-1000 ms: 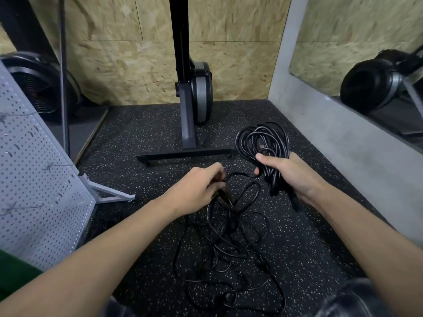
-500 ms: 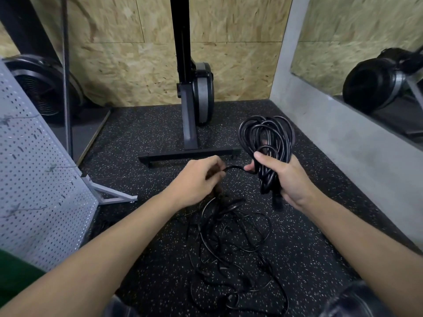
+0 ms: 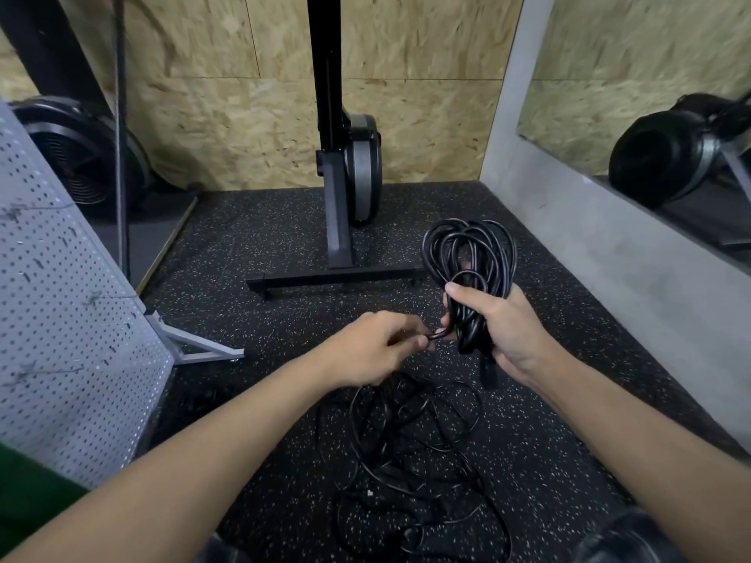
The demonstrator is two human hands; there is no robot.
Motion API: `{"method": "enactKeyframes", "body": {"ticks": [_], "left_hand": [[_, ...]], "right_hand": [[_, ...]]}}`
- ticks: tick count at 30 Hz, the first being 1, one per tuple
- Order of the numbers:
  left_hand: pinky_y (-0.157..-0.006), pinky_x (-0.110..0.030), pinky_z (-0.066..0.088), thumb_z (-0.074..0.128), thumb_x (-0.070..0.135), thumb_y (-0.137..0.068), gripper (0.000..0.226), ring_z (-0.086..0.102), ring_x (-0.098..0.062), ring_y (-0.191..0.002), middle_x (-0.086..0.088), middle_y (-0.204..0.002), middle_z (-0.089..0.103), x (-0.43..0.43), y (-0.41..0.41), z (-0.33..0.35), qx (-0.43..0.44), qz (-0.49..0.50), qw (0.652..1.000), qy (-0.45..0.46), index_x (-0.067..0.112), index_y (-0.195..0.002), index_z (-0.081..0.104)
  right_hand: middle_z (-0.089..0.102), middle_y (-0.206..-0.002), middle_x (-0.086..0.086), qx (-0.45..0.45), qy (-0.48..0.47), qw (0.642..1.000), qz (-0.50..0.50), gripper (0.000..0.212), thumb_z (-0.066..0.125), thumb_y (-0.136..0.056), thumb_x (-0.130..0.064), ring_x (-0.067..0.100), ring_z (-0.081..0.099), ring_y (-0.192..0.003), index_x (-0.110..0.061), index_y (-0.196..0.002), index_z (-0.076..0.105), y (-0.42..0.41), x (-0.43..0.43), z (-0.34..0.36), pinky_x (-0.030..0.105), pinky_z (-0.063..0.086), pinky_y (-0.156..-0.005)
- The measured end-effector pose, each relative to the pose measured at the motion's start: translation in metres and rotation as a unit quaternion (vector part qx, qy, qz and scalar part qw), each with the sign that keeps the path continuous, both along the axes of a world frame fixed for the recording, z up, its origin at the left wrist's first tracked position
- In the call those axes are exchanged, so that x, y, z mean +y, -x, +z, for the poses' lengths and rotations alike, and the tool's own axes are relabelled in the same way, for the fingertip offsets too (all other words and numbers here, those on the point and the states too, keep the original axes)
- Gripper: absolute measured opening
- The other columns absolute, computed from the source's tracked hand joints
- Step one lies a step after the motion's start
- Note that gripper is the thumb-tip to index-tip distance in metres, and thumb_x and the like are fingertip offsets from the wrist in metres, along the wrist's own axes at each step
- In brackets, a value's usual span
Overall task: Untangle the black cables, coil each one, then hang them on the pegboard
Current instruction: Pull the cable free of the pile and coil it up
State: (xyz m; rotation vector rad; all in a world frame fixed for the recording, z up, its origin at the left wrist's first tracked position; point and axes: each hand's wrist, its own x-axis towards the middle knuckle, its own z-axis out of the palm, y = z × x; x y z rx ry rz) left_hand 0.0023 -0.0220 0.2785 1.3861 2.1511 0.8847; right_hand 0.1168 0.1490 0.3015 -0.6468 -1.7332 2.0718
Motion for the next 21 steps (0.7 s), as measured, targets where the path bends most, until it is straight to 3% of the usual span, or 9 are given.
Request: {"method": "enactKeyframes", "body": {"ticks": [2, 3, 4, 6, 10, 13, 18, 21], "left_hand": [[-0.062, -0.031, 0.053, 0.052, 0.032, -0.109, 0.02, 0.064, -0.012, -0.062, 0.008, -0.074, 0.069, 0.003, -0.001, -0.006, 0.03, 0.0, 1.0, 0.01, 0.031, -0.106, 0.072], [-0.063, -0.024, 0.048, 0.053, 0.031, -0.109, 0.021, 0.062, -0.002, -0.065, 0.014, -0.076, 0.069, 0.004, -0.002, -0.007, 0.047, 0.006, 0.999, 0.007, 0.029, -0.105, 0.074], [-0.061, -0.017, 0.041, 0.054, 0.028, -0.108, 0.022, 0.059, 0.003, -0.063, 0.018, -0.074, 0.066, 0.004, -0.003, -0.007, 0.057, 0.012, 0.998, 0.0, 0.027, -0.104, 0.075], [-0.055, -0.016, 0.037, 0.054, 0.027, -0.108, 0.022, 0.052, 0.001, -0.054, 0.016, -0.066, 0.06, 0.005, -0.003, -0.006, 0.046, 0.025, 0.999, -0.014, 0.026, -0.098, 0.073], [-0.068, -0.039, 0.059, 0.052, 0.026, -0.106, 0.021, 0.055, -0.014, -0.052, 0.01, -0.06, 0.055, -0.005, 0.012, -0.005, -0.11, 0.101, 0.987, -0.061, 0.024, -0.088, 0.063], [-0.06, -0.037, 0.042, 0.055, 0.029, -0.106, 0.021, 0.041, -0.015, -0.058, 0.017, -0.062, 0.048, -0.011, 0.021, 0.001, -0.176, 0.142, 0.964, -0.142, 0.015, -0.091, 0.06], [-0.065, -0.031, 0.039, 0.061, 0.037, -0.105, 0.025, 0.042, -0.011, -0.062, 0.015, -0.065, 0.05, -0.011, 0.024, 0.015, -0.077, 0.159, 0.954, -0.243, 0.018, -0.089, 0.065], [-0.064, -0.029, 0.04, 0.062, 0.038, -0.104, 0.023, 0.044, -0.008, -0.06, 0.013, -0.064, 0.051, -0.008, 0.033, 0.006, -0.031, 0.181, 0.957, -0.224, 0.022, -0.088, 0.067]], "right_hand": [[0.07, -0.084, 0.014, -0.012, -0.011, 1.0, 0.008, 0.045, 0.079, -0.088, -0.008, 0.023, 0.071, -0.068, 0.01, -0.124, 0.059, 0.0, -0.001, -0.003, 0.034, 0.06, -0.058], [0.07, -0.084, 0.014, -0.017, -0.021, 0.999, 0.018, 0.043, 0.08, -0.087, -0.006, 0.022, 0.071, -0.069, 0.01, -0.122, 0.061, -0.001, -0.002, -0.004, 0.031, 0.059, -0.058], [0.07, -0.085, 0.015, -0.021, -0.031, 0.999, 0.024, 0.039, 0.079, -0.087, -0.004, 0.021, 0.071, -0.07, 0.01, -0.12, 0.062, -0.001, -0.002, -0.005, 0.029, 0.058, -0.059], [0.071, -0.088, 0.017, -0.026, -0.04, 0.999, 0.011, 0.035, 0.081, -0.086, -0.004, 0.022, 0.072, -0.072, 0.007, -0.115, 0.066, -0.001, -0.001, -0.006, 0.031, 0.06, -0.06], [0.074, -0.096, 0.015, -0.037, -0.022, 0.999, -0.007, 0.04, 0.085, -0.083, -0.01, 0.022, 0.072, -0.077, 0.002, -0.117, 0.067, 0.002, 0.014, -0.008, 0.038, 0.064, -0.07], [0.074, -0.082, 0.013, -0.147, -0.09, 0.984, 0.032, 0.032, 0.082, -0.088, -0.016, 0.021, 0.068, -0.066, 0.002, -0.112, 0.069, 0.0, 0.027, -0.015, 0.035, 0.059, -0.063], [0.074, -0.072, 0.005, -0.265, -0.227, 0.933, 0.087, 0.032, 0.081, -0.088, -0.032, 0.017, 0.069, -0.064, -0.003, -0.098, 0.071, 0.001, 0.034, -0.029, 0.044, 0.058, -0.082], [0.071, -0.072, 0.006, -0.26, -0.195, 0.938, 0.122, 0.036, 0.081, -0.089, -0.031, 0.018, 0.064, -0.062, 0.002, -0.1, 0.072, 0.0, 0.03, -0.019, 0.039, 0.057, -0.074]]}}
